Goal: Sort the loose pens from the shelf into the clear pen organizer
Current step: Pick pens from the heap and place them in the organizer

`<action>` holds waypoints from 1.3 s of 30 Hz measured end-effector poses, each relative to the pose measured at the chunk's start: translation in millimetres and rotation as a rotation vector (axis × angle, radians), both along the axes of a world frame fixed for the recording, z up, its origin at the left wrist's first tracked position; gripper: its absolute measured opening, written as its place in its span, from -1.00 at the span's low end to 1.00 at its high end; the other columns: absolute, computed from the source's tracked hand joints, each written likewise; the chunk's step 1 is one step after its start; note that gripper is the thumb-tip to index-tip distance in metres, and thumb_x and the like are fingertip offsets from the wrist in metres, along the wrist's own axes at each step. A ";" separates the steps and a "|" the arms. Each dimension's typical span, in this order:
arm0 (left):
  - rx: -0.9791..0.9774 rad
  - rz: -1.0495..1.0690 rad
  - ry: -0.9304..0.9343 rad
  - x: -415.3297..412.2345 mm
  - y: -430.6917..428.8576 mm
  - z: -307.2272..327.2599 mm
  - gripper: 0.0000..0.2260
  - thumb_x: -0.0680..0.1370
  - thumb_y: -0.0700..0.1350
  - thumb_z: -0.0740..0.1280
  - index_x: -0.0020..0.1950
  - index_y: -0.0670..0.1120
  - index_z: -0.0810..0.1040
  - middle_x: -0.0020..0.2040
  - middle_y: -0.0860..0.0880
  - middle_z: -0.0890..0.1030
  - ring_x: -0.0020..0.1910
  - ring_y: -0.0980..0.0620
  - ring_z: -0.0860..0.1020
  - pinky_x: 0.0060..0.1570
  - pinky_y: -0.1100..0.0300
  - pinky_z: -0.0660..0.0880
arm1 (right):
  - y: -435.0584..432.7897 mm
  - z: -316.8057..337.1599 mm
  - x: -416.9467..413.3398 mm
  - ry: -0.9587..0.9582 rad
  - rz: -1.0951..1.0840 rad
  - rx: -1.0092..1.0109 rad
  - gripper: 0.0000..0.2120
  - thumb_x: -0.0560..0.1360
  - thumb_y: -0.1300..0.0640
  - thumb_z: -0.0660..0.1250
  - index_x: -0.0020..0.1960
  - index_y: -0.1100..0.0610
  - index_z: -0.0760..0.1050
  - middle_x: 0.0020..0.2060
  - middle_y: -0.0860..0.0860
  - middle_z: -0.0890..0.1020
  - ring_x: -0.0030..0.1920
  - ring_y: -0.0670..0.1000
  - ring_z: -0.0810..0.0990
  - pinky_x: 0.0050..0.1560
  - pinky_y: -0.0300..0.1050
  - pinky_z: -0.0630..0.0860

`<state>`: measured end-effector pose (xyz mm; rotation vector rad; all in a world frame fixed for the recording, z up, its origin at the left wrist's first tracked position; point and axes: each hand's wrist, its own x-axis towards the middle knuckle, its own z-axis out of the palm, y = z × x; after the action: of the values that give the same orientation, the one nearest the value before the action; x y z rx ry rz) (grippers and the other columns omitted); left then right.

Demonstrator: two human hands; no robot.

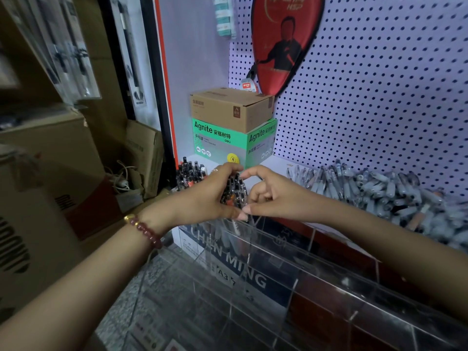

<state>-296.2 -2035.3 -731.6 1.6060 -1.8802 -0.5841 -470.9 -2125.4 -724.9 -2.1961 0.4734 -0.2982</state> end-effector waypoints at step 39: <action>-0.067 0.118 0.056 -14.3 9.9 3.9 -0.36 0.49 -0.36 0.35 0.48 -0.05 0.19 0.35 -0.08 0.27 0.27 0.02 0.37 0.24 0.25 0.33 | 7.1 -8.9 10.8 0.169 -0.109 -0.487 -0.62 0.42 -0.17 0.40 -0.15 0.08 0.32 -0.40 -0.05 0.47 -0.41 -0.07 0.40 -0.33 -0.08 0.32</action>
<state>-310.5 -2025.4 -727.7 1.6272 -1.7326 -0.5048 -460.1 -2118.3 -733.8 -2.6883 0.6702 -0.3113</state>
